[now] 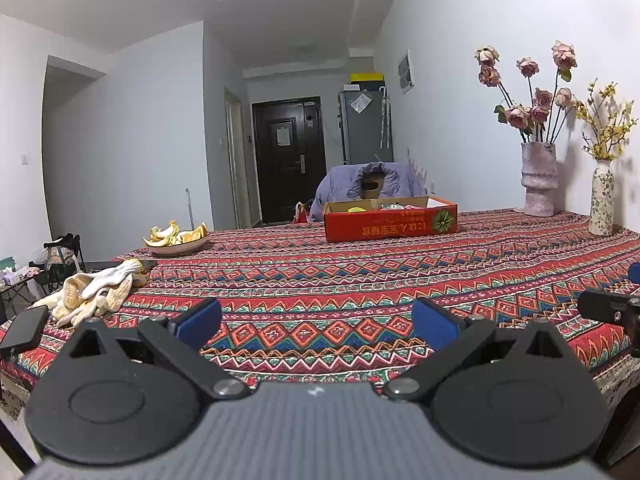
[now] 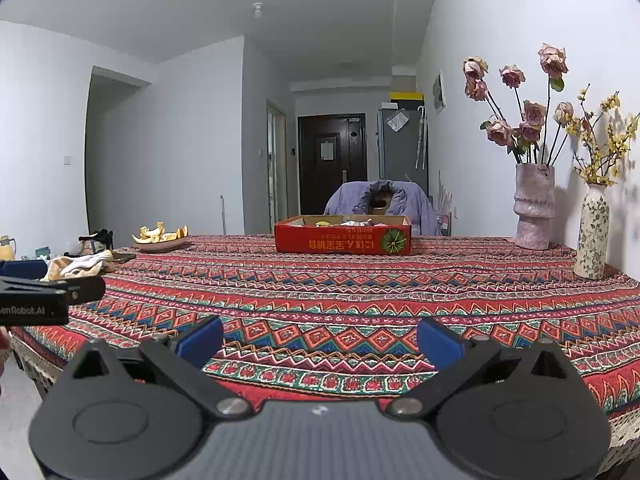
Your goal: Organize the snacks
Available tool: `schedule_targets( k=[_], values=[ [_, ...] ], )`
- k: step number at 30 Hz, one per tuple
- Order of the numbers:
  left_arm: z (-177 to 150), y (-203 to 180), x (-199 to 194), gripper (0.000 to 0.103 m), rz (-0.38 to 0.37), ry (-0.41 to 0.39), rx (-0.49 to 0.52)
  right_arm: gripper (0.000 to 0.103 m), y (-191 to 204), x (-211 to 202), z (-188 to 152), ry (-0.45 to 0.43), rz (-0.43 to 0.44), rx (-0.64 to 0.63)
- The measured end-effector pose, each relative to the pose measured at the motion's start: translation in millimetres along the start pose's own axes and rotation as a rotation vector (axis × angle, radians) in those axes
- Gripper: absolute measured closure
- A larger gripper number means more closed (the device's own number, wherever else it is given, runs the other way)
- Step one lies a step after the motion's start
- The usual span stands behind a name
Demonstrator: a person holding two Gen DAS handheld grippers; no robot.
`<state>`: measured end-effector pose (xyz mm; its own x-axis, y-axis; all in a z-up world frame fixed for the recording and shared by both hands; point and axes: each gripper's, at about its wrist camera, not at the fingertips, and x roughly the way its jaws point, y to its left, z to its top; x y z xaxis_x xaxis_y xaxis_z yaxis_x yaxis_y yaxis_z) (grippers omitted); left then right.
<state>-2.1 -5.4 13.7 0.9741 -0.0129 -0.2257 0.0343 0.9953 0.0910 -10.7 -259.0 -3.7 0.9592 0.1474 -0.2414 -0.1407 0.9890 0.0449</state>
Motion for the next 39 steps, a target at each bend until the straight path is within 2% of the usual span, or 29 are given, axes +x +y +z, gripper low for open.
schedule_targets(
  k=[39],
  values=[
    [0.3, 0.4, -2.5, 0.0, 0.001, -0.012, -0.019, 0.0, 2.8, -2.2, 0.2, -0.023, -0.021, -0.033]
  ],
)
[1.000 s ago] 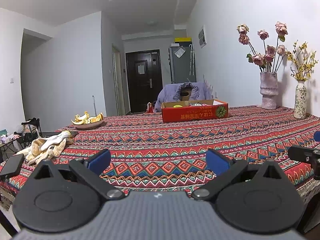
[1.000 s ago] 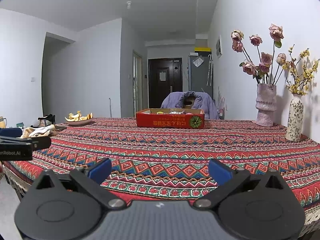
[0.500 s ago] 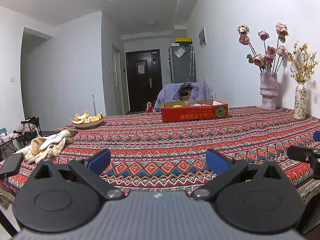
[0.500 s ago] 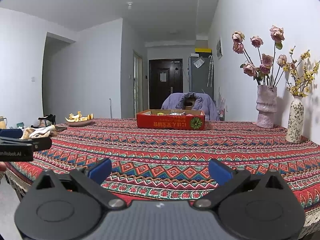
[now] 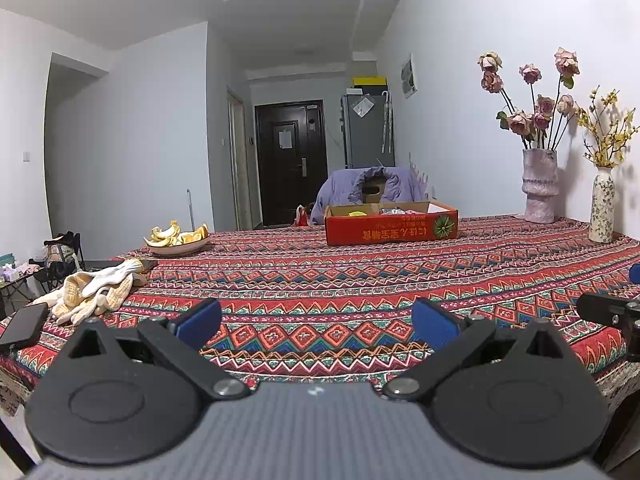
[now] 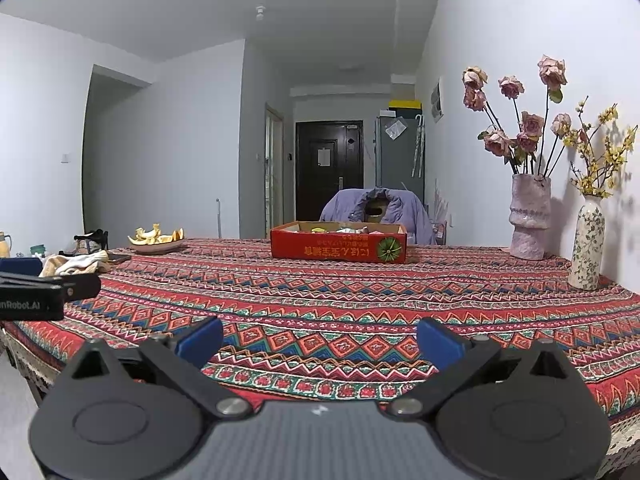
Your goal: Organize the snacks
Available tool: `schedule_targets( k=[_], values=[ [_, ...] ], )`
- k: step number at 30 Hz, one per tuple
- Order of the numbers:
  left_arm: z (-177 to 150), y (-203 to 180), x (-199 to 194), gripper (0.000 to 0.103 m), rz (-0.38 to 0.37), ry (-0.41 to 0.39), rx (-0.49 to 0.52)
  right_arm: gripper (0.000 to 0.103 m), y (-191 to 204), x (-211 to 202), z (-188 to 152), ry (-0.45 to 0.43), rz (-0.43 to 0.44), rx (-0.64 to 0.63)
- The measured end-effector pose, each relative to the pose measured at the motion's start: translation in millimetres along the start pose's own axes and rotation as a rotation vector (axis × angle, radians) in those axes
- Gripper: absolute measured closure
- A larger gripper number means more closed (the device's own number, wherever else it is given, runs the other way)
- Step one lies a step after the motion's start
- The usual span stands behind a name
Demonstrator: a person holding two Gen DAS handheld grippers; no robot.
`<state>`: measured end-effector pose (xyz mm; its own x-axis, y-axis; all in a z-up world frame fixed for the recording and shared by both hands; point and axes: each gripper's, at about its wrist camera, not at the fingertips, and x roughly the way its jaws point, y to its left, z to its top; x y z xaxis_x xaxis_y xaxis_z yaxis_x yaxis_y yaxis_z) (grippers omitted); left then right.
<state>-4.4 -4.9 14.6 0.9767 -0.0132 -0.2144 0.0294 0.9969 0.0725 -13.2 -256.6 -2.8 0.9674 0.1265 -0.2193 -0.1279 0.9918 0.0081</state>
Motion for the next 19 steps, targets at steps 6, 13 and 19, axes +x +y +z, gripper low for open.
schedule_targets(
  k=[6, 13, 19],
  values=[
    [0.2, 0.3, -0.9, 0.0, 0.001, -0.004, -0.003, 0.0, 2.0, -0.7, -1.3, 0.001, 0.0, -0.004],
    [-0.2, -0.9, 0.4, 0.0, -0.001, 0.006, -0.002, 0.0, 3.1, -2.2, -1.6, -0.009, -0.017, -0.013],
    [-1.6, -1.2, 0.5, 0.0, -0.002, 0.0, -0.006, 0.0, 4.2, -1.6, -2.5, -0.006, -0.016, -0.013]
  ],
)
